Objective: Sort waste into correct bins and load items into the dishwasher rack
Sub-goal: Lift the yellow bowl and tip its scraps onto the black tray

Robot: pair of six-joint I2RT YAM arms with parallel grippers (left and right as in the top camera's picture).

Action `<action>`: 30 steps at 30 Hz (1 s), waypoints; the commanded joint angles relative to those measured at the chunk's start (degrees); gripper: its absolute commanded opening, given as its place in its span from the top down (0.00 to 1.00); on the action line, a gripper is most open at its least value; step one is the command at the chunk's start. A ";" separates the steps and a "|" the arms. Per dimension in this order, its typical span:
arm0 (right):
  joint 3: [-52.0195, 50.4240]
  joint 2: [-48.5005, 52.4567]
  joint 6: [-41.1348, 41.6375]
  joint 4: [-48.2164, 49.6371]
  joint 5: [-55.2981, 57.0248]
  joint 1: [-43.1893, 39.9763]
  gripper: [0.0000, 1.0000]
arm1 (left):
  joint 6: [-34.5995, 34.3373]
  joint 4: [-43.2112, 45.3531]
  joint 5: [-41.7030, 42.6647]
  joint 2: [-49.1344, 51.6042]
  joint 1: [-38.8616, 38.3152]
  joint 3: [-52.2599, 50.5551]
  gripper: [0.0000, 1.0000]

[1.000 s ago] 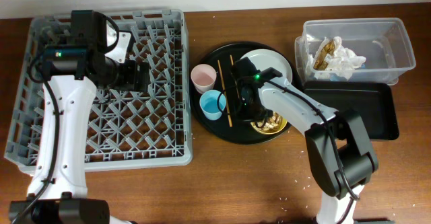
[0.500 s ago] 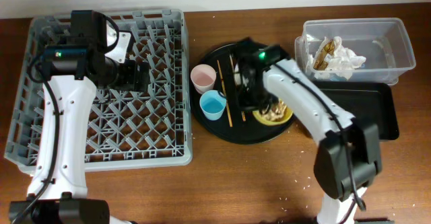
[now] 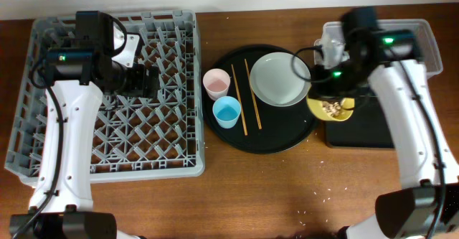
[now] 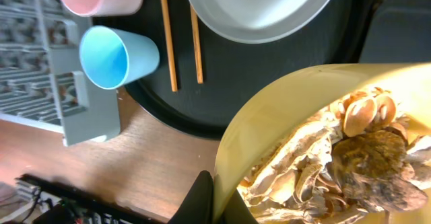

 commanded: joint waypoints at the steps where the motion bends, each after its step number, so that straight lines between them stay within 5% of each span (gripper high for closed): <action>1: -3.89 -1.09 -11.47 1.36 -11.06 -5.49 0.96 | 0.74 0.04 0.63 0.22 0.31 1.03 0.01; 9: -21.64 -1.09 -25.31 12.55 -33.70 -19.61 0.96 | 0.74 0.04 0.63 0.22 0.31 1.03 0.01; 15: -29.05 -1.07 -26.80 19.96 -39.93 -26.84 0.96 | 0.74 0.04 0.63 0.22 0.31 1.03 0.01; 30: -33.07 -0.81 -28.04 29.79 -54.47 -29.99 0.96 | 0.74 0.04 0.61 0.22 0.31 1.03 0.01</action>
